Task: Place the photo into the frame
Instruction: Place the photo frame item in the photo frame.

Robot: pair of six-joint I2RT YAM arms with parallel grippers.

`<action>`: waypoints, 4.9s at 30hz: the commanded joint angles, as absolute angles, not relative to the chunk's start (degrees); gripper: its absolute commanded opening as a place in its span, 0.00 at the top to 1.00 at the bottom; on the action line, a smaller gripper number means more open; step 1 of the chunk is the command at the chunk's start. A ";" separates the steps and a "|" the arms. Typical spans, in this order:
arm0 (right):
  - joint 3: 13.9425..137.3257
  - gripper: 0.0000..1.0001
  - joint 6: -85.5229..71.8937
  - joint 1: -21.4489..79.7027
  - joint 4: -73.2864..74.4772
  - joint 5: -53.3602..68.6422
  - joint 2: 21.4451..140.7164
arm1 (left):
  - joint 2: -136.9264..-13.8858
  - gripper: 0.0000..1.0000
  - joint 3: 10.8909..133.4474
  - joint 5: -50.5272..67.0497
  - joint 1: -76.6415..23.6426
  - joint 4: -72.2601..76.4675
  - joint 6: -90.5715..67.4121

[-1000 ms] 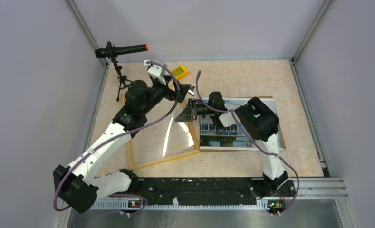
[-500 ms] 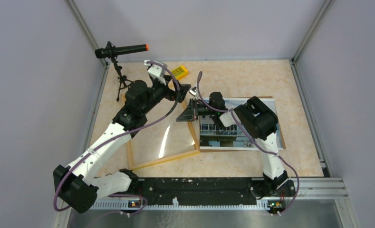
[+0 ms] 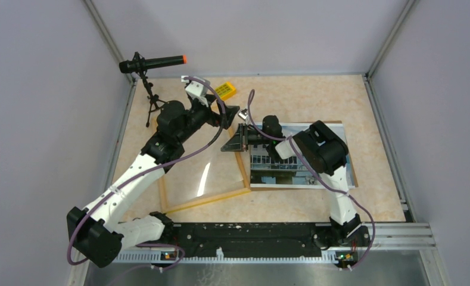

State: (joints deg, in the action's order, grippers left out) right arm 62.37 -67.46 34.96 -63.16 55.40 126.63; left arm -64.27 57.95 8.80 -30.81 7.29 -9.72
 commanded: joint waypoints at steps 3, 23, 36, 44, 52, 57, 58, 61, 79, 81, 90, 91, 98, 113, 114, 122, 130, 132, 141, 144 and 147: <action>62.57 1.00 -65.33 34.28 -66.54 54.53 126.65 | -64.46 0.01 58.97 9.64 -30.94 8.94 -10.15; 62.71 1.00 -72.15 34.07 -72.53 57.98 130.18 | -64.79 0.01 58.97 9.85 -30.93 8.96 -10.28; 60.97 1.00 -68.43 34.50 -62.65 56.63 127.41 | -64.93 0.01 58.97 9.84 -30.94 8.89 -10.28; 61.46 1.00 -65.71 34.76 -57.54 57.17 126.85 | -64.78 0.01 59.06 9.94 -30.89 8.88 -10.46; 63.14 1.00 -63.21 34.72 -54.22 56.22 127.39 | -66.28 0.01 61.87 -7.43 -33.04 2.00 -12.95; 62.76 0.94 -61.35 34.84 -52.76 54.54 126.84 | -65.19 0.02 59.17 -2.88 -16.10 -15.70 -24.48; 62.70 0.92 -61.22 34.91 -52.69 54.42 126.89 | -64.22 0.02 57.48 -1.92 -12.90 -17.61 -24.47; 62.71 0.85 -60.31 34.82 -51.48 54.49 126.57 | -61.08 0.02 53.56 -3.94 -7.22 -23.08 -24.29; 61.31 0.60 -58.65 34.91 -49.60 52.82 124.90 | -69.82 0.02 34.63 14.38 21.46 -7.37 -33.60; 60.98 0.60 -59.19 34.98 -49.37 51.77 124.98 | -73.36 0.02 34.48 19.92 22.53 -6.08 -32.82; 58.05 0.71 -65.73 35.93 -53.90 47.59 124.53 | -80.83 0.03 31.22 37.10 22.34 -0.44 -32.62; 57.26 0.72 -65.89 35.88 -54.11 47.10 123.95 | -80.78 0.03 31.20 37.44 22.30 -0.58 -32.20; 53.82 0.87 -66.52 34.84 -54.12 45.79 121.86 | -79.73 0.02 32.67 39.36 22.26 -5.17 -28.13; 53.37 1.00 -88.78 33.43 -79.09 51.49 126.58 | -79.40 0.02 32.79 39.95 22.33 -5.04 -27.33; 53.45 1.00 -87.80 33.46 -77.90 51.52 126.45 | -79.30 0.02 32.78 39.91 22.32 -5.04 -27.33; 52.88 1.00 -81.55 33.51 -71.38 52.08 125.77 | -78.47 0.02 33.32 39.77 22.33 -5.32 -26.89; 53.13 1.00 -72.39 33.60 -60.91 51.38 124.15 | -78.46 0.02 33.28 39.47 22.32 -5.13 -27.16; 53.37 1.00 -71.19 33.59 -59.37 51.26 123.64 | -78.18 0.02 33.26 39.40 22.39 -5.19 -27.07; 51.91 1.00 -67.71 33.54 -55.70 48.33 121.32 | -78.35 0.02 33.31 39.46 22.35 -5.01 -27.12; 51.49 1.00 -67.24 33.46 -55.47 47.81 121.03 | -78.50 0.02 33.26 39.46 22.34 -4.98 -27.24; 50.33 1.00 -67.44 33.33 -56.32 46.63 120.44 | -78.65 0.02 33.22 39.41 22.37 -4.84 -27.25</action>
State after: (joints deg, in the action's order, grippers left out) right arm 51.81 -69.63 33.58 -55.42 48.90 123.96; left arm -79.64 32.60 37.89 22.63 -4.97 -27.49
